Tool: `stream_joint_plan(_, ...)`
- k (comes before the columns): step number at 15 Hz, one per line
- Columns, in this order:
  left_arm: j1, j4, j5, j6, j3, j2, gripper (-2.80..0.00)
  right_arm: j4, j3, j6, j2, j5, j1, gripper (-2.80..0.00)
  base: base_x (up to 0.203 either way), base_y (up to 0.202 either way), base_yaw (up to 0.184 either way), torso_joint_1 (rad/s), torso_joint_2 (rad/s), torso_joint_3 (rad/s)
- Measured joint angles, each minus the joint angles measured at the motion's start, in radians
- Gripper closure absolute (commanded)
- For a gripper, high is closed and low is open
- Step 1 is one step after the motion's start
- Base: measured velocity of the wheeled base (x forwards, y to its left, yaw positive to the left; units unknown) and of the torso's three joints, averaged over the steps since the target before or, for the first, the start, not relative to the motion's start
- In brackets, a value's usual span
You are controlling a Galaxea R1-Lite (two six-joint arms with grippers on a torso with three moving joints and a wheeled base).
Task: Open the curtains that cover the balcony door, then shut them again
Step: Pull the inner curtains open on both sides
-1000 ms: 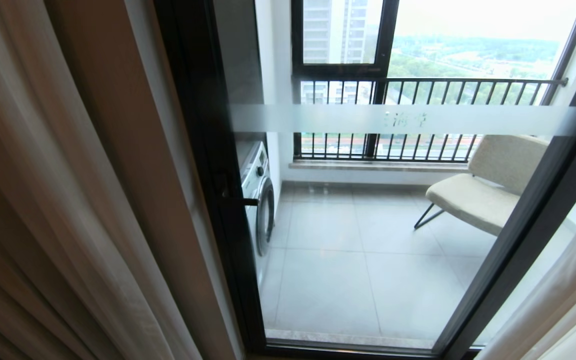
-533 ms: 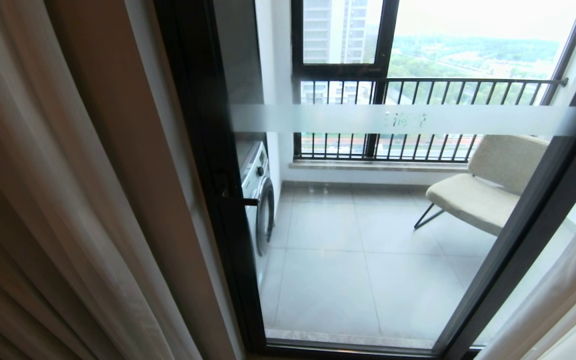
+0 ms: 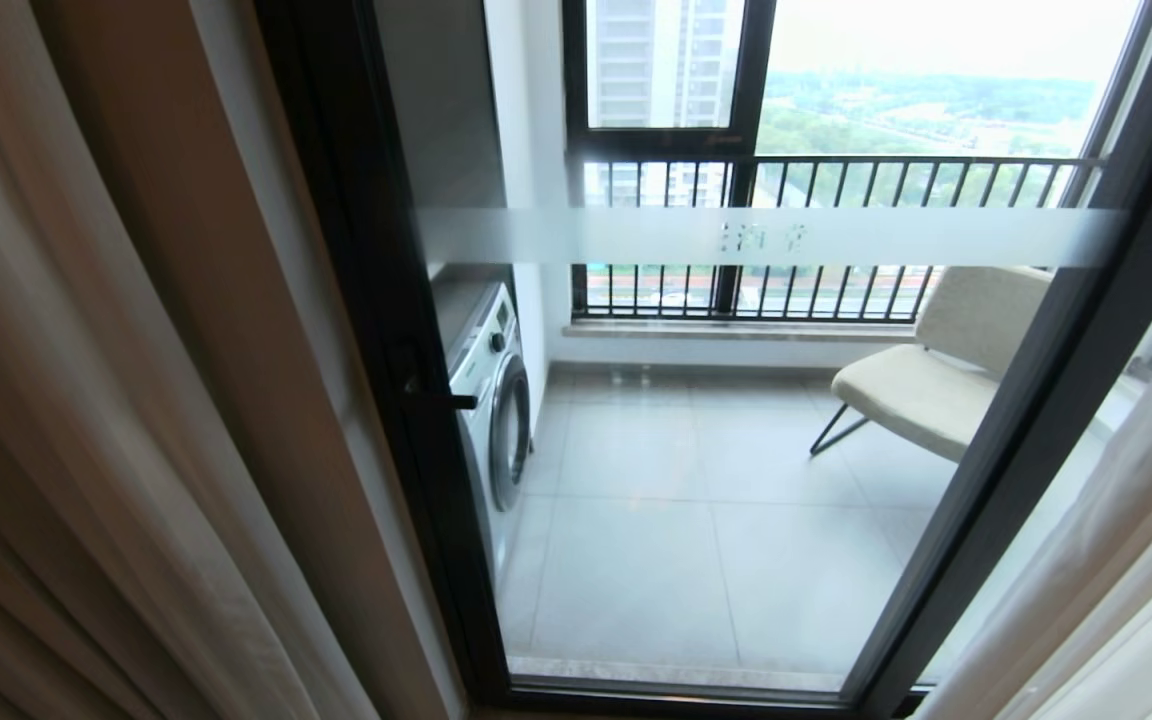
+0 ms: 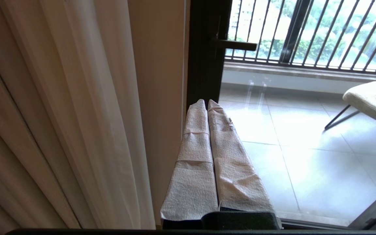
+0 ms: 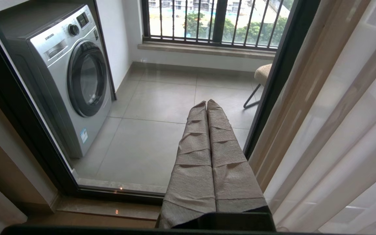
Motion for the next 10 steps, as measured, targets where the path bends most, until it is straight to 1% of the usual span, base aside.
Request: stream_joint_plan(10,0.000,0.002,0.000,0.003,0.000,0.000,0.00,0.000,0.000,0.000,0.000,0.000,0.000,0.00,0.000,-0.190,0.000,0.003,0.00,0.003)
